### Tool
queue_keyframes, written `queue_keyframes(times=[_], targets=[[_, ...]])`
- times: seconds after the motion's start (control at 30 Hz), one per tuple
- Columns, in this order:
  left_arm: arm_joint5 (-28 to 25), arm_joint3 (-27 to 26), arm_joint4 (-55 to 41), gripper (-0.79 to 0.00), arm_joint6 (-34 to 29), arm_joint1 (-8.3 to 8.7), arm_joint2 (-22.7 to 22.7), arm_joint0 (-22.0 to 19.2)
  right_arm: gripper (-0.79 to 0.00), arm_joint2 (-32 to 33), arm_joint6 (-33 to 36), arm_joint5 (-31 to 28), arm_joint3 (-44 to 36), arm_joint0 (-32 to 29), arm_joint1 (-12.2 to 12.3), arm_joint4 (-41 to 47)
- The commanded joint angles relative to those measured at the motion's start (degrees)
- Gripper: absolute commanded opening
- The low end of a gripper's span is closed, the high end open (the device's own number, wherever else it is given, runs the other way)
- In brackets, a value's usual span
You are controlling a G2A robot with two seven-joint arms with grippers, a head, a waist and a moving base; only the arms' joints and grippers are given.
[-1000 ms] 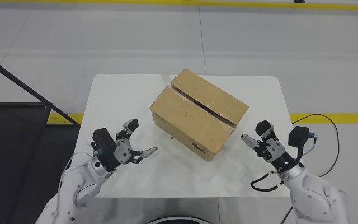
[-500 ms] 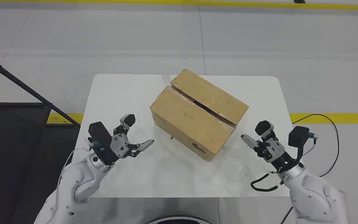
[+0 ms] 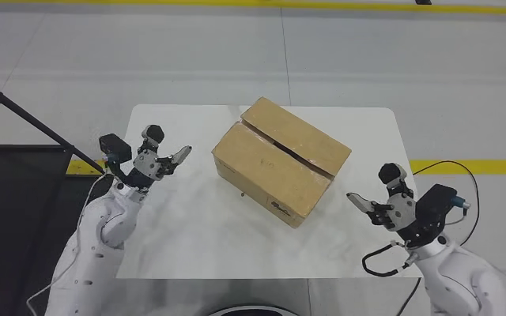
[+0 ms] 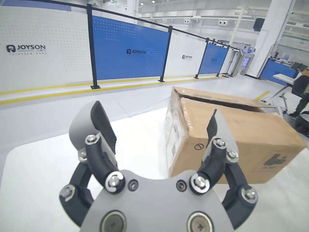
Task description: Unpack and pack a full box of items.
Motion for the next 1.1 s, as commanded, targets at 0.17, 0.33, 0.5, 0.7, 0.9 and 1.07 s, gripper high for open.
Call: queue_keyframes(times=[0.17, 0.33, 0.5, 0.7, 0.9, 1.07], targets=[[7.71, 8.09, 7.94, 0.0, -1.66, -1.09, 6.75, -8.07, 0.0, 0.78, 0.25, 0.73, -1.8, -0.27, 0.1, -0.51], [12.66, 14.13, 10.38, 0.0, -2.2, -2.17, 10.96, -12.74, 0.0, 1.35, 0.28, 0.98, -2.22, -0.89, 0.15, -0.84], [10.91, 19.9, 12.24, 0.0, -0.56, -3.15, 15.31, -16.81, 0.0, 1.98, -0.1, 0.94, -2.58, -1.77, 0.2, -1.21], [8.4, 24.25, 13.83, 0.0, 3.04, -3.78, 17.93, -18.79, 0.0, 2.35, -0.16, 0.97, -3.11, -2.39, 0.25, -1.72], [5.98, 25.44, 15.63, 0.0, 6.64, -3.73, 18.49, -18.26, 0.0, 2.52, -0.12, 1.07, -3.75, -2.83, 0.29, -2.15], [3.29, 24.12, 17.74, 0.0, 10.18, -3.19, 17.9, -16.12, 0.0, 1.9, 0.51, 0.98, -4.21, -2.39, 0.36, -2.48]])
